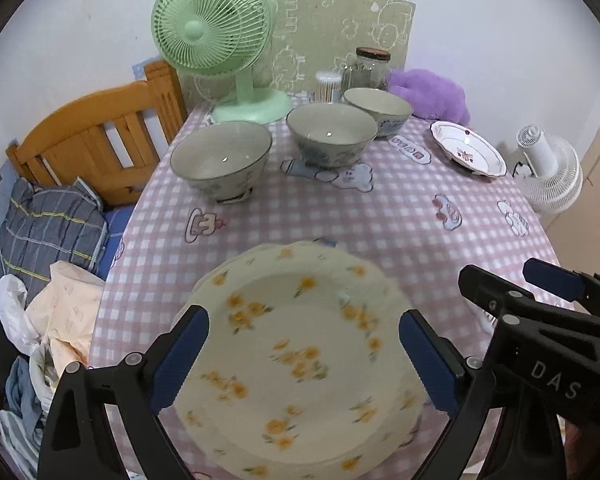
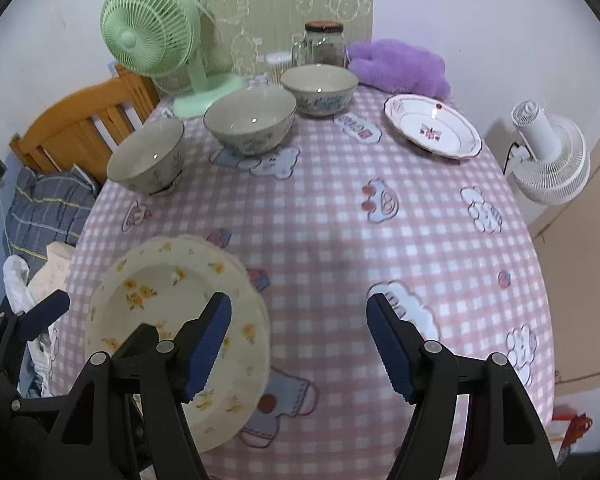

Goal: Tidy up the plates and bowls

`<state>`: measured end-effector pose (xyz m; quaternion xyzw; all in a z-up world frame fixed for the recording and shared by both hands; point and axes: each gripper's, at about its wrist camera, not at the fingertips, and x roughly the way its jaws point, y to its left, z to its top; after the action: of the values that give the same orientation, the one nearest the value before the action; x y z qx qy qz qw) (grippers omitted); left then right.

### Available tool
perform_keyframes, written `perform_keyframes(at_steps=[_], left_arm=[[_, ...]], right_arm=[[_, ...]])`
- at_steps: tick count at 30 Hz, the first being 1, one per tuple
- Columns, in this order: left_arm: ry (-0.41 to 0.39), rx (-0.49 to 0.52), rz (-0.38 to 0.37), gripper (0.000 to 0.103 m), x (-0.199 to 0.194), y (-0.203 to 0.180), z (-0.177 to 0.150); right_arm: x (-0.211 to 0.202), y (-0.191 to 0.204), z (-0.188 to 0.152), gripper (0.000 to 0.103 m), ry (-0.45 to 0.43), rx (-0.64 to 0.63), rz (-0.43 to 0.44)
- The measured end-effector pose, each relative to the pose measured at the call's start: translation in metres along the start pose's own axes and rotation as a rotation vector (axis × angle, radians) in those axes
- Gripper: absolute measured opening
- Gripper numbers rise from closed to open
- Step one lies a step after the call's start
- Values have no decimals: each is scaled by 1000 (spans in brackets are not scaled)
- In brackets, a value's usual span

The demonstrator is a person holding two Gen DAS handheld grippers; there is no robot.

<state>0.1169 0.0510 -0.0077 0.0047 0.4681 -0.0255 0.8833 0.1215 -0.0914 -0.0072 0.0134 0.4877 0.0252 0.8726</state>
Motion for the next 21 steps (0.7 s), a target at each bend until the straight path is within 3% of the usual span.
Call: perform_keyframes(at_steps=[21], left_arm=[[-92,-97,76,93,5,-135,48]], right_arm=[[-14,-134,54,74,-99,-108,104]])
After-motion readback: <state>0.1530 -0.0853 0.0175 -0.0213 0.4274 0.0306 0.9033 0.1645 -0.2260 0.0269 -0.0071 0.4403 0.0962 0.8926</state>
